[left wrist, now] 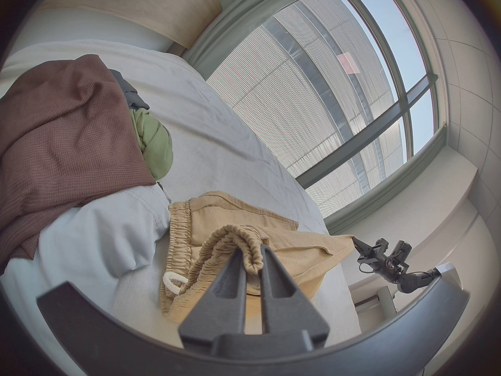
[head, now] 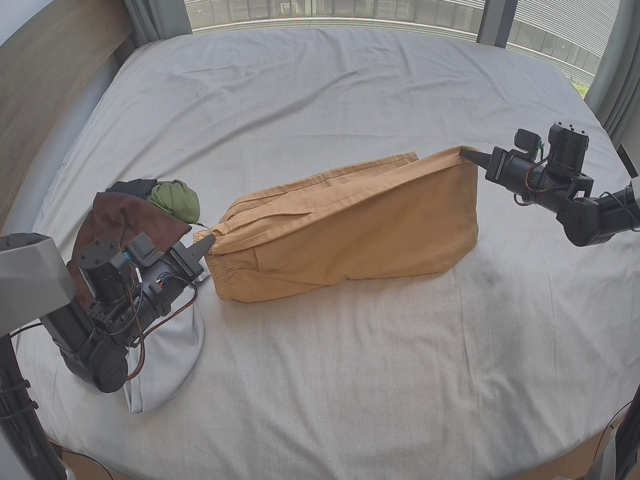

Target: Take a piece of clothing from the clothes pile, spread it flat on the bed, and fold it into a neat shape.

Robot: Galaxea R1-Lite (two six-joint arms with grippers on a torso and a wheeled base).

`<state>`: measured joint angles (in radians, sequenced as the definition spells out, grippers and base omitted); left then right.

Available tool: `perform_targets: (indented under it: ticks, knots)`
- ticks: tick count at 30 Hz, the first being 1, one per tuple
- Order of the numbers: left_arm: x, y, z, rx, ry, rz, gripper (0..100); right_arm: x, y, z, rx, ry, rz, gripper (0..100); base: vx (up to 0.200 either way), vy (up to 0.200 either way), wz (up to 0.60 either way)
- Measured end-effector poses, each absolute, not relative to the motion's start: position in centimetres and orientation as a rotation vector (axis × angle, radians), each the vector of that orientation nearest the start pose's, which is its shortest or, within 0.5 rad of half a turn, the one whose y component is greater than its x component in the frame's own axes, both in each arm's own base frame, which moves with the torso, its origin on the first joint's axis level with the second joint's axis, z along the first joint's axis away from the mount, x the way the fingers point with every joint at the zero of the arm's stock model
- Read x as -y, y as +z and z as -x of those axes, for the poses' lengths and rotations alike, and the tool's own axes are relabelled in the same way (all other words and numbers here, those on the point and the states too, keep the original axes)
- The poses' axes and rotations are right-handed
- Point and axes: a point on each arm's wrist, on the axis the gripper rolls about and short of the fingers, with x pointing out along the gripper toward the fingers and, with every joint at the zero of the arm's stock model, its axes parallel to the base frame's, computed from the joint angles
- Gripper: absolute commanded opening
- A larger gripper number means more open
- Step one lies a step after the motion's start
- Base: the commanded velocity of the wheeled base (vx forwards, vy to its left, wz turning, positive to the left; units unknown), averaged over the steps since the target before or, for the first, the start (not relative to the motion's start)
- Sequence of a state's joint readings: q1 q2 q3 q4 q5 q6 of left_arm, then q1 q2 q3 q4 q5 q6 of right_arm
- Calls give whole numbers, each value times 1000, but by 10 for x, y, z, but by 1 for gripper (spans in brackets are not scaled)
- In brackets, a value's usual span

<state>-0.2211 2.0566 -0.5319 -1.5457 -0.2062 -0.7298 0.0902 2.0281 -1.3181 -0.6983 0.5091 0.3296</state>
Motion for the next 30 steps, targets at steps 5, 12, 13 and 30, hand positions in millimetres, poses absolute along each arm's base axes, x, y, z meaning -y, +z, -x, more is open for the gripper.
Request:
perform_targets:
  ticks: [5, 12, 13, 30]
  knots:
    - [75, 98, -323, -114, -393, 747, 0, -59, 220, -425, -84, 589, -319, 0, 0, 0, 0]
    - [75, 98, -326, -107, -387, 756, 0, -70, 218, -438, -81, 596, -320, 0, 0, 0, 0]
    - [75, 98, -326, -107, -386, 756, 0, -71, 217, -440, -81, 596, -320, 0, 0, 0, 0]
    - [78, 91, -344, -82, -354, 759, 0, -76, 210, -467, -53, 555, -372, 0, 0, 0, 0]
